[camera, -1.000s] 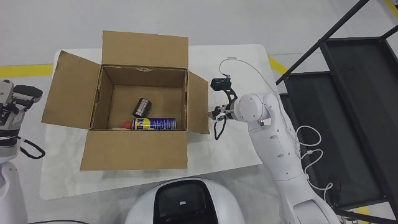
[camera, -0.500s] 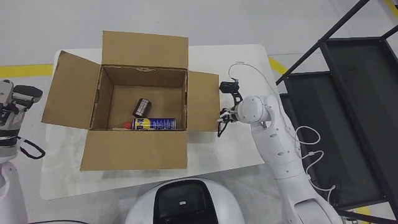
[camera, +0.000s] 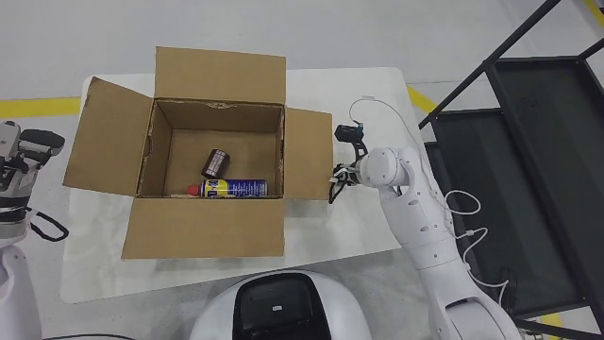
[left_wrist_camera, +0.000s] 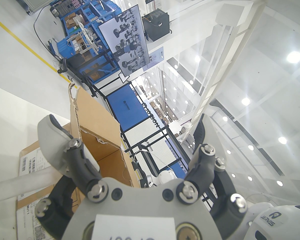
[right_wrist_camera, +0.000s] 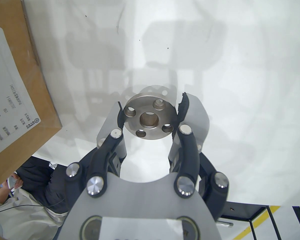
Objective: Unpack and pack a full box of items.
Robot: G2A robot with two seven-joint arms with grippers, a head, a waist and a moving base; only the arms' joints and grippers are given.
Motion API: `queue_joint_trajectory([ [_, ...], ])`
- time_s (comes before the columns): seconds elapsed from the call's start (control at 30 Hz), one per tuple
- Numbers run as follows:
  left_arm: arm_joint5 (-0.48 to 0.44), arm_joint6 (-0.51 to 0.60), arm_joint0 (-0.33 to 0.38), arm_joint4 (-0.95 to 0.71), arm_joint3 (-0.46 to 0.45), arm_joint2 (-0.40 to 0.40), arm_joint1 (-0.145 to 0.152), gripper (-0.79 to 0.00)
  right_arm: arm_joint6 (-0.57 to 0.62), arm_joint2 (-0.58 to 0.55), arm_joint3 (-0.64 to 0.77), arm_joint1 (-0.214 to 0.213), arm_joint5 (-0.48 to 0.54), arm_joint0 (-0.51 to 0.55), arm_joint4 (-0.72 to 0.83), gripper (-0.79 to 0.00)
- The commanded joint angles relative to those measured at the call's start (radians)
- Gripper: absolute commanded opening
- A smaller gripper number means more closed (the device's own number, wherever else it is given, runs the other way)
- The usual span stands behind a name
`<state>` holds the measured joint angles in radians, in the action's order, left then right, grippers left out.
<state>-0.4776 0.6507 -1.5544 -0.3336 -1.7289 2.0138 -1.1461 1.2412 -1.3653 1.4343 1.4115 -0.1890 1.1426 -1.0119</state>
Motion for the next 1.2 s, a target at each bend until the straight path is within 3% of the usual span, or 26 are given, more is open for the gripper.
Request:
queue_joint_trajectory([
  [0.0,0.000,0.000,0.000,0.000,0.000,0.000,0.000,0.000,0.002,0.002,-0.007,-0.002,-0.003,-0.004,0.001,-0.425],
  [0.17,0.000,0.000,0.000,0.000,0.000,0.000,0.000,0.000,0.005,0.004,-0.009,-0.007,-0.008,-0.008,-0.005,-0.342],
  [0.33,0.000,0.000,0.000,0.000,0.000,0.000,0.000,0.000,-0.013,-0.019,0.055,-0.016,-0.026,0.025,-0.015,-0.332],
  [0.43,0.000,0.000,0.000,0.000,0.000,0.000,0.000,0.000,-0.020,-0.056,0.155,-0.026,-0.029,0.075,-0.026,-0.274],
  [0.77,0.000,0.000,0.000,0.000,0.000,0.000,0.000,0.000,-0.151,-0.196,0.552,-0.048,-0.026,0.275,-0.005,-0.271],
  [0.93,0.000,0.000,0.000,0.000,0.000,0.000,0.000,0.000,-0.205,-0.138,0.667,-0.051,0.032,0.294,-0.047,-0.379],
  [1.0,0.000,0.000,0.000,0.000,0.000,0.000,0.000,0.000,-0.214,-0.083,0.692,-0.053,0.074,0.287,-0.095,-0.342],
  [1.07,0.000,0.000,0.000,0.000,0.000,0.000,0.000,0.000,-0.224,-0.019,0.721,-0.052,0.098,0.262,-0.130,-0.231],
  [1.17,0.000,0.000,0.000,0.000,0.000,0.000,0.000,0.000,-0.211,0.068,0.744,-0.049,0.116,0.211,-0.187,-0.197],
])
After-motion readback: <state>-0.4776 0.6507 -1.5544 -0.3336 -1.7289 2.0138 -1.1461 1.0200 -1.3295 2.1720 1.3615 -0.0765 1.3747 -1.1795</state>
